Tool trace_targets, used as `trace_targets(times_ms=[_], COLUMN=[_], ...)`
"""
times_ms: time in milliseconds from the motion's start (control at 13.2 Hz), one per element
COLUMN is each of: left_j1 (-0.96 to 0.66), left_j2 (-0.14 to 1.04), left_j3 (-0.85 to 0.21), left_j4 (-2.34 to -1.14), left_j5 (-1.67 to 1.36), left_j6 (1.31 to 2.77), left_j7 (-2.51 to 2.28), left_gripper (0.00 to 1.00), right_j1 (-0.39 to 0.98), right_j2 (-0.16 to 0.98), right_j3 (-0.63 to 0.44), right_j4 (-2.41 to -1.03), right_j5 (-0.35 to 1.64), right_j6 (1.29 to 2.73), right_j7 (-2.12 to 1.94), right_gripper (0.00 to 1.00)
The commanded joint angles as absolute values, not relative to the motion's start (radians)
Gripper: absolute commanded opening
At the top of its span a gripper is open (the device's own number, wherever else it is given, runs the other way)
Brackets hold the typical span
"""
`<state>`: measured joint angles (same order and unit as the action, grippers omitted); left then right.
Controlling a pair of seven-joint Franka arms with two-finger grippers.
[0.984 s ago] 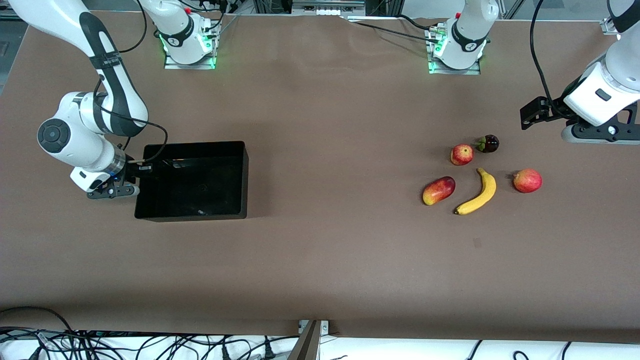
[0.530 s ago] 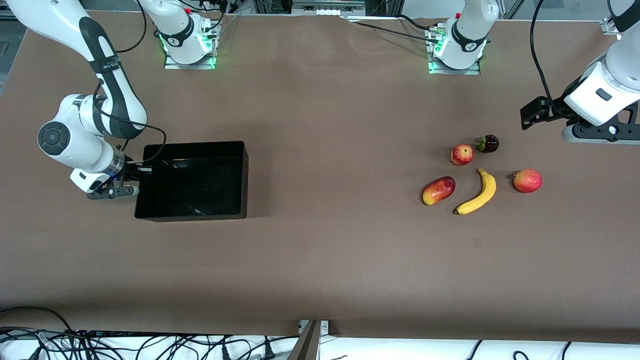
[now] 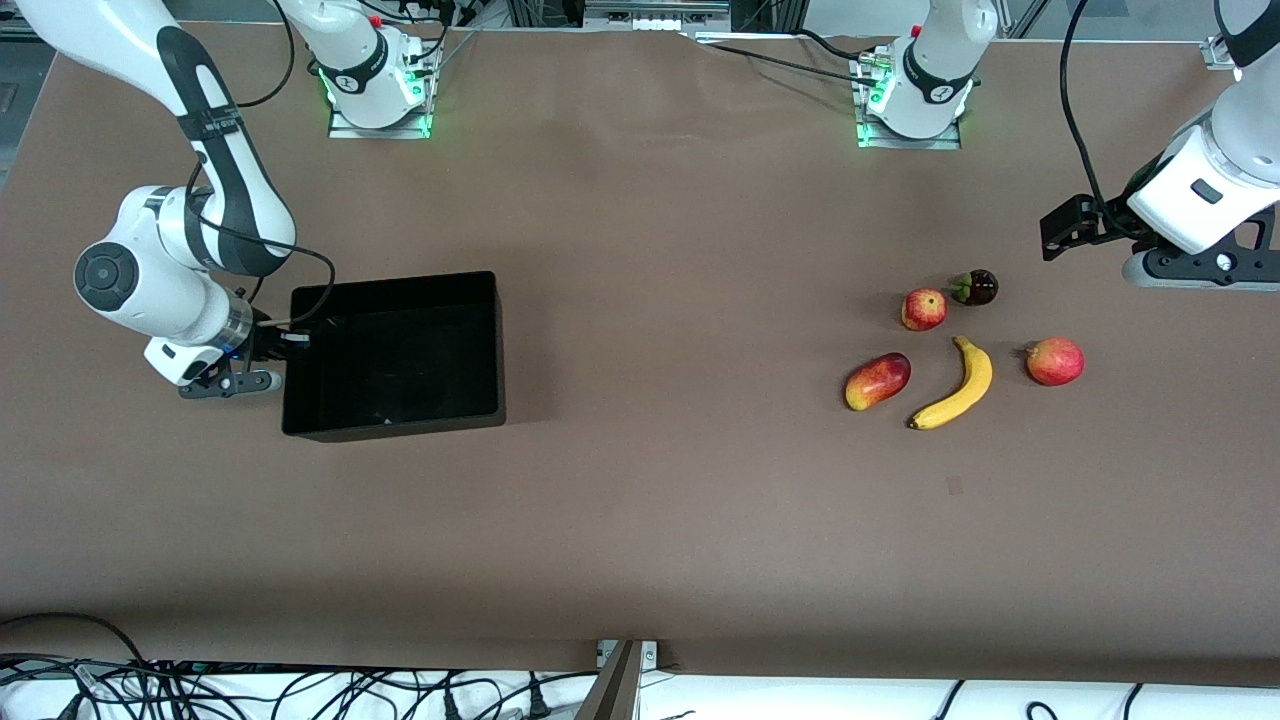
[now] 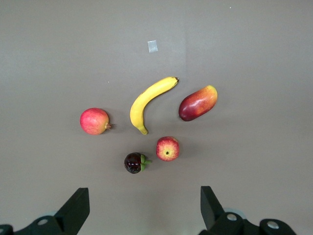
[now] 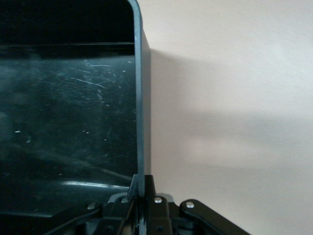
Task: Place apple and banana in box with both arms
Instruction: 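Push the black box toward the fruit with the right gripper, then push the box further with the right gripper while the left gripper reaches the apple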
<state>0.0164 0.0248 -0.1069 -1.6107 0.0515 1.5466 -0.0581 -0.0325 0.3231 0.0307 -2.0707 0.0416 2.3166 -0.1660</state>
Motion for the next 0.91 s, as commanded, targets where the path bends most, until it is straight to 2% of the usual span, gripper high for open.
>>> trace_targets(times_ms=[0,303,454,605,832], left_j1=[0.015,0.017,0.017,0.021,0.028], left_j2=[0.046,0.048,0.080,0.106,0.190], left_j3=[-0.107,-0.106,-0.106,-0.104,-0.104], left_j4=[-1.569,-1.571,-1.574,-1.577,-1.606], left_j5=[0.037,0.038,0.048,0.052,0.055], left_j6=[1.514,1.506,1.468,1.393,1.382], left_j7=[-0.066,-0.064,-0.064,-0.054,-0.051], left_gripper=[1.00,1.00,1.00,1.00,1.00], right_j1=[-0.038,-0.032,0.041,0.134,0.239], right_j2=[0.296,0.308,0.330,0.385,0.483], right_j3=[0.092,0.169,0.181,0.183,0.227], right_j4=[-1.946,-1.839,-1.839,-1.821,-1.804], right_j5=[0.101,0.234,0.247,0.291,0.287], right_j6=[2.147,2.074,2.086,2.161,2.343], right_j7=[-0.160,-0.100,-0.017,0.093,0.244], right_gripper=[0.00,0.00,0.00,0.00,0.00])
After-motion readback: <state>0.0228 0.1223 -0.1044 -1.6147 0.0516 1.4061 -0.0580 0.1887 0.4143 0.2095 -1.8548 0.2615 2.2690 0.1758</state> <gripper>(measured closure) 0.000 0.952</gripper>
